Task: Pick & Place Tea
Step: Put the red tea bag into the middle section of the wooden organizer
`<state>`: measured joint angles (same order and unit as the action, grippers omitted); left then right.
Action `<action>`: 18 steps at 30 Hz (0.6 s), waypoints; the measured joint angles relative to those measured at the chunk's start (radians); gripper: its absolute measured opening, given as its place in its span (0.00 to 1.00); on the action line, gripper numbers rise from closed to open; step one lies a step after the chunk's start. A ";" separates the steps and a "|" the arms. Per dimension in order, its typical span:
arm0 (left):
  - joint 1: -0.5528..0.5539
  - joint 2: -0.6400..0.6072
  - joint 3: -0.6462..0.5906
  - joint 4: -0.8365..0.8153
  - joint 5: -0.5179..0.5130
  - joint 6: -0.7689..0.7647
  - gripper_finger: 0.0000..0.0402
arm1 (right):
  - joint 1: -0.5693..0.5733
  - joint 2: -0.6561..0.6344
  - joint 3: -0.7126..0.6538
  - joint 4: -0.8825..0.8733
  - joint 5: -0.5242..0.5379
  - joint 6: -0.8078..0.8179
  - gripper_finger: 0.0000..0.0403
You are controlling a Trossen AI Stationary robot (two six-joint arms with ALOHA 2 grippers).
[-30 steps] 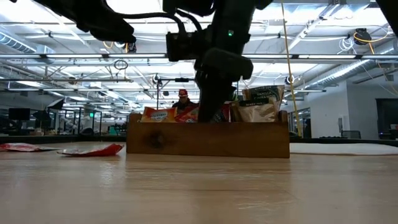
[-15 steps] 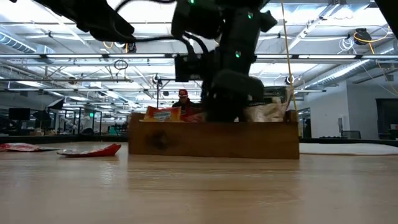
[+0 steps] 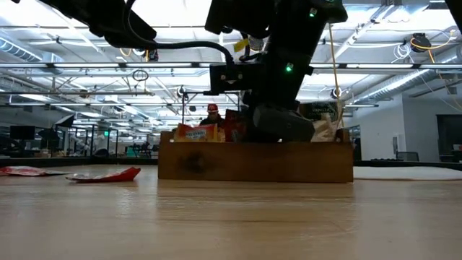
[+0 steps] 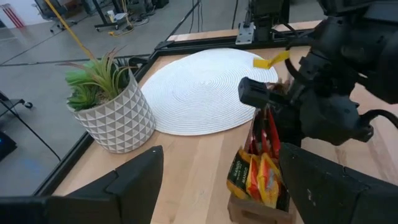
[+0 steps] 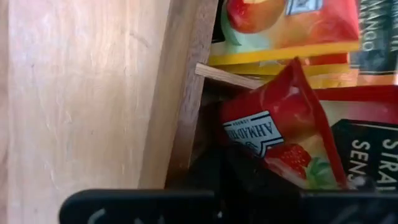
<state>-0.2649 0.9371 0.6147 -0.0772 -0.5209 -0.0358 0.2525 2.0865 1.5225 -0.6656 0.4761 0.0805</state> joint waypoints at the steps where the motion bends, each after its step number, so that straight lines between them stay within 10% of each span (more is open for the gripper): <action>1: 0.000 0.000 0.000 0.000 0.000 -0.001 0.77 | 0.003 0.000 0.001 0.001 0.018 0.008 0.00; 18: 0.000 0.000 0.000 0.000 -0.001 -0.018 0.77 | -0.009 -0.090 0.003 0.017 -0.191 0.078 0.00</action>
<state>-0.2649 0.9375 0.6147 -0.0777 -0.5217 -0.0539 0.2439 1.9969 1.5256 -0.6486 0.2853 0.1583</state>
